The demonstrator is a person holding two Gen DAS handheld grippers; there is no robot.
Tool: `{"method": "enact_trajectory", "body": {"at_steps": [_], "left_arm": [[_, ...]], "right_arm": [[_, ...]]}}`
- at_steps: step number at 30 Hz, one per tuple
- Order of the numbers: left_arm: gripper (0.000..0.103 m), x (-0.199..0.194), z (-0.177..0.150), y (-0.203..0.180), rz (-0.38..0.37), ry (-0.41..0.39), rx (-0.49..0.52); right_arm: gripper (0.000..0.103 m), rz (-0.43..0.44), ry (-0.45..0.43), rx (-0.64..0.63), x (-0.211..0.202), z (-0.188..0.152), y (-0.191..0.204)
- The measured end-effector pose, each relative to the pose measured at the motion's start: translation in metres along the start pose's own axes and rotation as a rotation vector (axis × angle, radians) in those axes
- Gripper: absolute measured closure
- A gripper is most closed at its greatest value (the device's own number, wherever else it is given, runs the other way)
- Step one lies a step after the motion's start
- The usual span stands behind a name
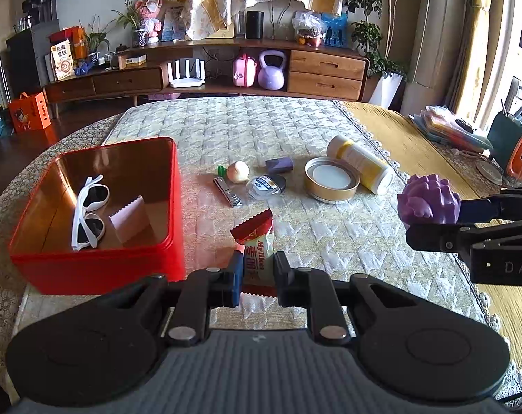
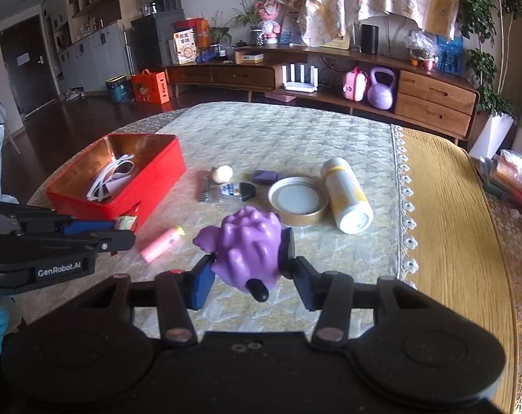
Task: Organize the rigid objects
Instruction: 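Carry snack packet and purple toy into the red tin and open both grippers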
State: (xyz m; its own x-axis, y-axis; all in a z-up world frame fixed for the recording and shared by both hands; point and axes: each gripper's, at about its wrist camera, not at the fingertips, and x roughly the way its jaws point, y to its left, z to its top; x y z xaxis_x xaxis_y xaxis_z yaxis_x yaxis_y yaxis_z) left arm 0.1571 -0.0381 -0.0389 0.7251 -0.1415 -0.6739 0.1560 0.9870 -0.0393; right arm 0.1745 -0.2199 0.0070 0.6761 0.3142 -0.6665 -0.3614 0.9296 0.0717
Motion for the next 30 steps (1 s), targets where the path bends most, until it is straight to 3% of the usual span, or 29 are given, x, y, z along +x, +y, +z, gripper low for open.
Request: {"method": "enact_trajectory", "body": {"at_steps": [16, 30], "left_arm": [[0.085, -0.037, 0.016, 0.060, 0.063, -0.037, -0.061], [0.085, -0.031, 0.019, 0.129, 0.164, -0.018, -0.127]], "right_arm": [[0.054, 0.088, -0.054, -0.132, -0.001, 0.044, 0.078], [0.054, 0.105, -0.043, -0.170, 0.048, 0.084, 0.123]]}}
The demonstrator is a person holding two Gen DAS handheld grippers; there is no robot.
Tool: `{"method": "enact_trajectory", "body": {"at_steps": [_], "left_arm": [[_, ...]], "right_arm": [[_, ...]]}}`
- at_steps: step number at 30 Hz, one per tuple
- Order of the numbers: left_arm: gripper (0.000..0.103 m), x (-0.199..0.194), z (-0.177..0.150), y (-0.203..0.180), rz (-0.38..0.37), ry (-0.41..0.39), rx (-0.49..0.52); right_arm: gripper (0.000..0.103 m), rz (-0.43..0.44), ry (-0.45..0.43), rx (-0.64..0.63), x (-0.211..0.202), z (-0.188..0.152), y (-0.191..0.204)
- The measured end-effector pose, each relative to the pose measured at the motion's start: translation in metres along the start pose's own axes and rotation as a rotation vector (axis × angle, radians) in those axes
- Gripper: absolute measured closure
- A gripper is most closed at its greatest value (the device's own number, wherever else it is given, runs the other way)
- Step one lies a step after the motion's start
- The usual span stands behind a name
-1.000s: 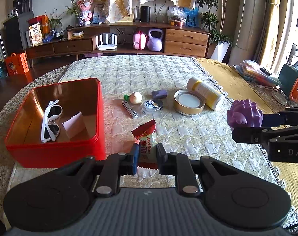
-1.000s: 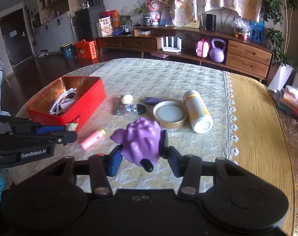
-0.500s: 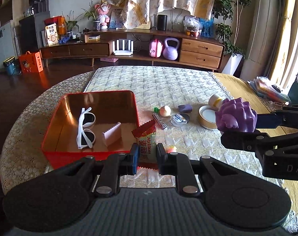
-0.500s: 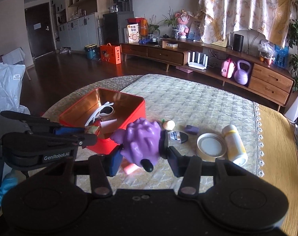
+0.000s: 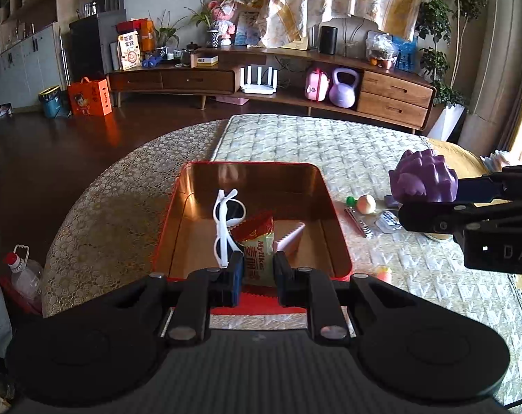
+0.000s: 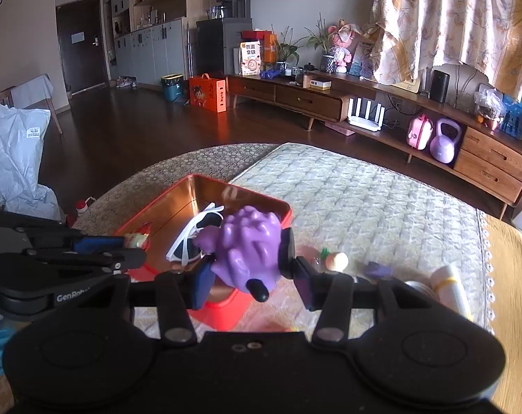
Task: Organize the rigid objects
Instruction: 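Carry snack packet and purple toy into the red tin and open both grippers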
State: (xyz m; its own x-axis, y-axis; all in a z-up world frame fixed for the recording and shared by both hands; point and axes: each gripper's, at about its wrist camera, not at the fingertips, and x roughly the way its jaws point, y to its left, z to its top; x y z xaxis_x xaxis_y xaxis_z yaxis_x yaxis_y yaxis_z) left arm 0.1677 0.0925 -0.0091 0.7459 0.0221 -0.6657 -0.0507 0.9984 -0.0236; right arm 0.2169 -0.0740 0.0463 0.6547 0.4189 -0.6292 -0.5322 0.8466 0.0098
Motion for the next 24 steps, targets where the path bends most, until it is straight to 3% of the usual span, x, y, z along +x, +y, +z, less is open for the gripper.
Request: {"method": "enact_trajectory", "body": {"at_steps": [9, 24], "left_arm": [[0.085, 0.036, 0.009, 0.025, 0.056, 0.049, -0.015], [0.085, 0.093, 0.028, 0.027, 0.095, 0.097, 0.012]], "right_arm": [[0.054, 0.011, 0.054, -0.013, 0.058, 0.022, 0.009], [0.054, 0.038, 0.164, -0.040, 0.137, 0.035, 0.015]]}}
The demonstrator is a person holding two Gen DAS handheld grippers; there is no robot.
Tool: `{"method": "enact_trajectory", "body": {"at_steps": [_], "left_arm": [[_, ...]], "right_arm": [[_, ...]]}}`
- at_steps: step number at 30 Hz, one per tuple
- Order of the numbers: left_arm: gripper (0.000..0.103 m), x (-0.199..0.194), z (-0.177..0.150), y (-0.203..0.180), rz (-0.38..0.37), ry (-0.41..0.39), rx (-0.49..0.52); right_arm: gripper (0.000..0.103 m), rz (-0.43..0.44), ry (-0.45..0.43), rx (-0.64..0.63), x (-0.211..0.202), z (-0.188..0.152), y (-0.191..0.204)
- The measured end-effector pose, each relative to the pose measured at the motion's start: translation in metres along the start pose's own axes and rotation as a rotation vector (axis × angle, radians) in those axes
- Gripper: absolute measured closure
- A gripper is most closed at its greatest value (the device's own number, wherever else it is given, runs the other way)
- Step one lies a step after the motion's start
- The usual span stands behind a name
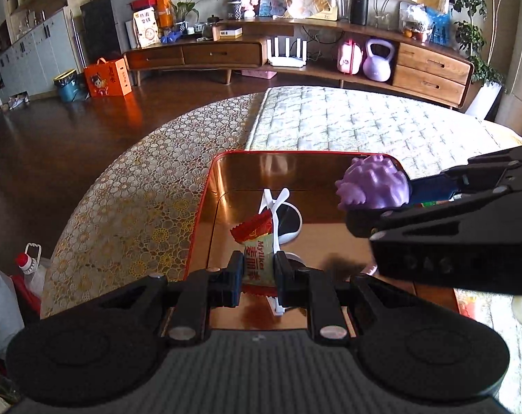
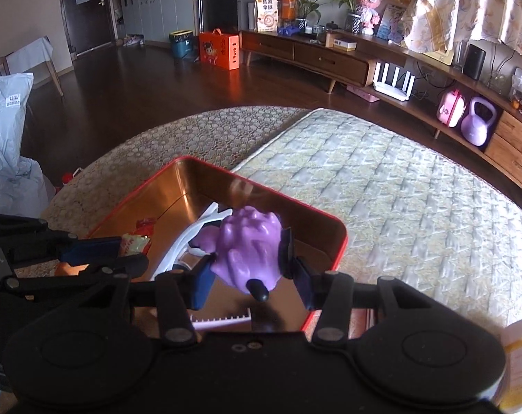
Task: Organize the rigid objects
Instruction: 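Carry snack packet and purple toy into the red tin and open both grippers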
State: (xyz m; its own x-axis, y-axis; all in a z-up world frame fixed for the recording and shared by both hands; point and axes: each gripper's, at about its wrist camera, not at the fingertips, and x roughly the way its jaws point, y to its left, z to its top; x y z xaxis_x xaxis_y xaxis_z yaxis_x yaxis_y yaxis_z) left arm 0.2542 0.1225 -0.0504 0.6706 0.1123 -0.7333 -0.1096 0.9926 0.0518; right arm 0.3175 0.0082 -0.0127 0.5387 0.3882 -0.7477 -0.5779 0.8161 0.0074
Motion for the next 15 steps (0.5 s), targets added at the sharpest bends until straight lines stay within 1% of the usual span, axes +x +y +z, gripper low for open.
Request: {"method": "enact_trajectory", "body": {"at_steps": [6, 9, 15], "left_arm": [[0.085, 0.012, -0.002, 0.000, 0.007, 0.024, 0.012], [0.085, 0.017, -0.004, -0.002, 0.008, 0.040, 0.019], [0.085, 0.020, -0.004, 0.001, 0.000, 0.038, 0.006]], "right_arm": [[0.054, 0.017, 0.042, -0.002, 0.015, 0.000, -0.003], [0.054, 0.006, 0.067, -0.013, 0.021, -0.001, -0.002], [0.054, 0.007, 0.078, -0.009, 0.023, -0.003, -0.002]]}}
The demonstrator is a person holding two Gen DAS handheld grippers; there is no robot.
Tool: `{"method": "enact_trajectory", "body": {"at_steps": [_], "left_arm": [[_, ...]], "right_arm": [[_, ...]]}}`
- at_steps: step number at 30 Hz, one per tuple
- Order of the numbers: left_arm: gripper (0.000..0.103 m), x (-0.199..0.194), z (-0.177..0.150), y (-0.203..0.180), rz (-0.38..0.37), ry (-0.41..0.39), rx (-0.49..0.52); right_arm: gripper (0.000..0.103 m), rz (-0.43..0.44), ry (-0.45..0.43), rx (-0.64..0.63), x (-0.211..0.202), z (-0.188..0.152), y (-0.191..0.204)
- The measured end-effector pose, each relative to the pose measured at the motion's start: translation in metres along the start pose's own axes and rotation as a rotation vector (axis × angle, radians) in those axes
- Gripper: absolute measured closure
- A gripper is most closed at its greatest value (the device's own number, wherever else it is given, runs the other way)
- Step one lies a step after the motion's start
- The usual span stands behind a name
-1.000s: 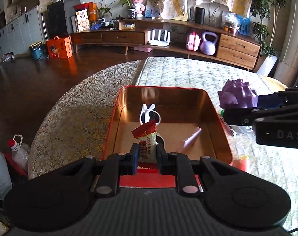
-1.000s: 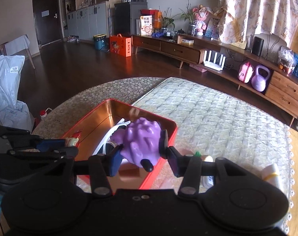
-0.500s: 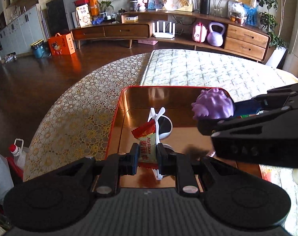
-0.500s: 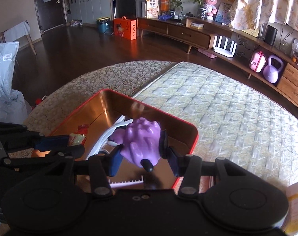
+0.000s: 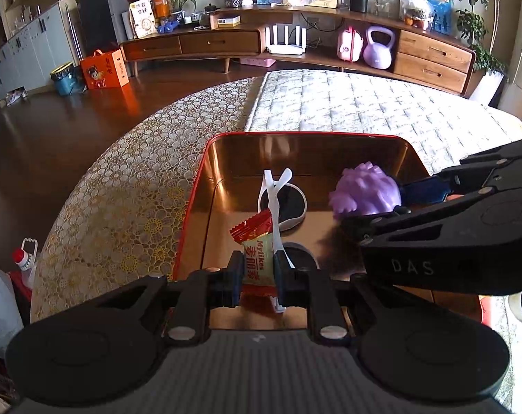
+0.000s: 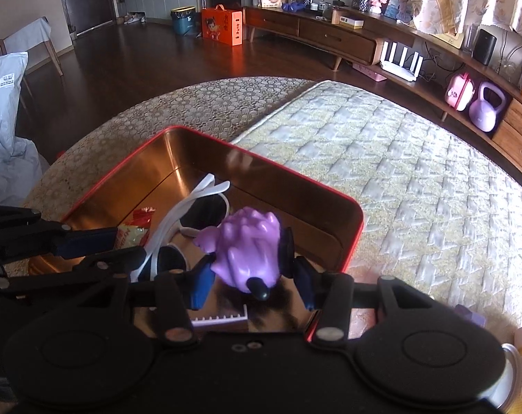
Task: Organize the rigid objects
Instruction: 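Carry snack packet and purple toy into the red tin and open both grippers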
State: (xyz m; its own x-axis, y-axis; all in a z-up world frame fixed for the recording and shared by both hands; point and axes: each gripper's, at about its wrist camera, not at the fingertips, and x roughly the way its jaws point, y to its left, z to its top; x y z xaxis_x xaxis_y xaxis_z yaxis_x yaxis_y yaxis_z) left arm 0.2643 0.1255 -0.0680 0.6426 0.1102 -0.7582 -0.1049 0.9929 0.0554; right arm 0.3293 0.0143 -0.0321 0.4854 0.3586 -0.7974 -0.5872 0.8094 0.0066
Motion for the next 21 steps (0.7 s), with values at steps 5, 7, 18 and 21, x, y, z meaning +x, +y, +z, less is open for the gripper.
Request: {"method": "enact_trajectory", "body": {"at_steps": [5, 7, 18, 21], "left_arm": [[0.085, 0.000, -0.002, 0.004, -0.012, 0.009, -0.033], [0.085, -0.001, -0.003, 0.005, -0.012, 0.013, -0.046], [0.084, -0.008, -0.011, 0.005, -0.034, 0.038, -0.066], [0.084, -0.012, -0.014, 0.006, -0.041, 0.039, -0.076]], "right_arm": [[0.054, 0.011, -0.012, 0.003, -0.003, 0.000, 0.000], [0.050, 0.008, -0.013, 0.003, -0.003, -0.001, 0.001], [0.041, 0.000, -0.048, 0.004, -0.024, -0.006, -0.001], [0.041, 0.000, -0.059, 0.006, -0.031, -0.007, 0.000]]}}
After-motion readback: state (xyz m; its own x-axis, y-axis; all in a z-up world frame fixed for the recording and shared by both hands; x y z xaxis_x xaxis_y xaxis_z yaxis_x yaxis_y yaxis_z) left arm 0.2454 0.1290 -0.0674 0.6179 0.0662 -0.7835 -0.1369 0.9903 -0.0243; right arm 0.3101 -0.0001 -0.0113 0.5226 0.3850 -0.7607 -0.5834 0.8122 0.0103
